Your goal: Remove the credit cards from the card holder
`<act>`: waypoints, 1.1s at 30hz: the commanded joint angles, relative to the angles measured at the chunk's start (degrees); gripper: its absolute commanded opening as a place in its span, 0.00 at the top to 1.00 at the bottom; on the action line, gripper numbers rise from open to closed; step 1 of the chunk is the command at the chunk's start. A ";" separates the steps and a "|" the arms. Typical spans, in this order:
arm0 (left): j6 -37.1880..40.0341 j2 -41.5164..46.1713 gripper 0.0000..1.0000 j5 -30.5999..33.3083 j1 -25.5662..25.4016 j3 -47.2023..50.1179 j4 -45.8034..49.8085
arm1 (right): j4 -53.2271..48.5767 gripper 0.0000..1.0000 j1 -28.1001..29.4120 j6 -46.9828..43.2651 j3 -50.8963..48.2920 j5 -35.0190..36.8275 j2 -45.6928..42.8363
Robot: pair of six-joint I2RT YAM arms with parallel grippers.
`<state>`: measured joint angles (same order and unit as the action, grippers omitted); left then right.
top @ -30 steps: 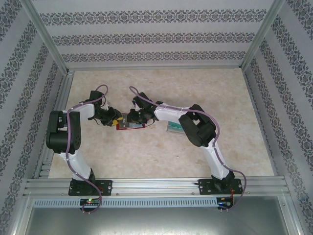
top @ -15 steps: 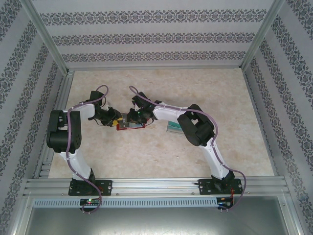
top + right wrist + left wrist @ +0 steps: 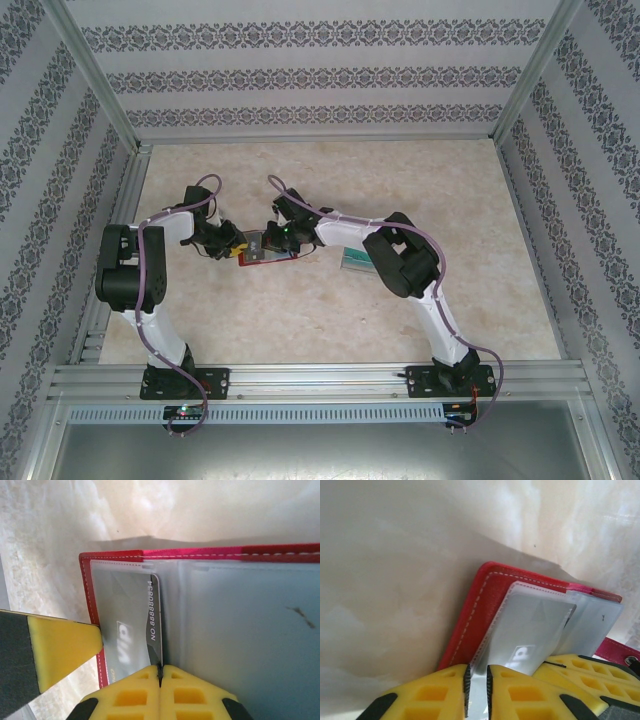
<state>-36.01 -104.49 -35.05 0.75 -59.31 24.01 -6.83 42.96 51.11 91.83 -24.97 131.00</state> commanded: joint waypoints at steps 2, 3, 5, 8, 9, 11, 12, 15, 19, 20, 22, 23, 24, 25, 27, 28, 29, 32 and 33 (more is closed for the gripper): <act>0.50 -1.63 0.83 2.82 -0.49 -0.67 4.28 | 1.49 1.00 -1.49 0.58 -3.93 2.00 -4.09; 0.50 -1.73 0.83 3.11 -0.44 -0.71 4.35 | 1.77 1.00 -1.93 0.63 -4.83 2.06 -4.63; 0.50 -1.79 0.84 3.28 -0.40 -0.66 4.62 | 2.39 1.00 -2.65 0.69 -6.31 2.11 -5.60; 0.73 -2.12 0.85 3.37 -0.36 -0.73 4.83 | 3.24 1.00 -3.65 0.70 -8.38 1.96 -6.97; 0.68 -2.02 0.85 3.36 -0.32 -0.72 4.82 | 3.52 1.00 -3.89 0.61 -8.88 1.94 -7.43; 0.68 -1.85 0.85 3.03 -0.31 -0.85 4.73 | 4.04 1.00 -4.25 0.23 -9.69 1.47 -7.99; 0.70 -1.70 0.85 2.83 -0.31 -0.96 4.73 | 4.22 1.00 -4.36 0.13 -9.89 1.21 -8.22; 0.84 -1.08 0.85 2.80 -0.31 -1.60 5.03 | 5.43 1.00 -4.69 -0.14 -11.00 0.97 -9.54; 0.94 -0.70 0.85 2.46 -0.31 -2.13 5.34 | 5.73 1.00 -5.33 -1.50 -12.09 1.15 -12.13; 1.03 -0.67 0.85 2.18 -0.29 -2.05 5.26 | 5.62 1.00 -5.50 -2.13 -12.20 1.02 -12.95; 0.94 -0.53 0.85 1.96 -0.31 -1.99 5.08 | 4.74 1.00 -5.75 -3.38 -12.20 0.82 -14.56; 1.02 -0.33 0.85 1.84 -0.31 -1.98 5.04 | 4.30 1.00 -5.87 -4.01 -12.25 0.58 -15.31; 1.02 -0.17 0.85 1.76 -0.31 -2.10 4.98 | 3.85 1.00 -6.03 -4.64 -12.23 0.38 -16.02; 0.95 -0.03 0.85 1.51 -0.31 -2.14 4.86 | 3.18 1.00 -6.20 -5.38 -12.21 0.28 -16.82; 0.96 0.33 0.84 0.85 -0.31 -2.45 4.73 | 1.84 1.00 -6.30 -7.16 -12.20 0.02 -18.36; 1.01 0.71 0.83 0.41 -0.31 -2.69 4.60 | 0.86 1.00 -6.35 -8.24 -12.13 0.01 -19.18; 1.05 1.16 0.81 -0.04 -0.31 -2.85 4.36 | -0.23 1.00 -6.33 -9.42 -12.03 0.05 -20.09; 0.94 2.78 0.74 -0.94 -0.30 -3.70 4.51 | -4.58 1.00 -6.38 -13.81 -11.27 0.70 -22.49; 0.94 3.49 0.70 -1.16 -0.31 -3.96 4.62 | -6.32 1.00 -6.39 -15.52 -10.99 1.07 -23.23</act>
<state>-35.83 -104.25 -34.72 0.71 -61.28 26.83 -7.57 36.73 41.76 80.07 -24.69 110.65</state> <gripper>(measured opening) 0.286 0.067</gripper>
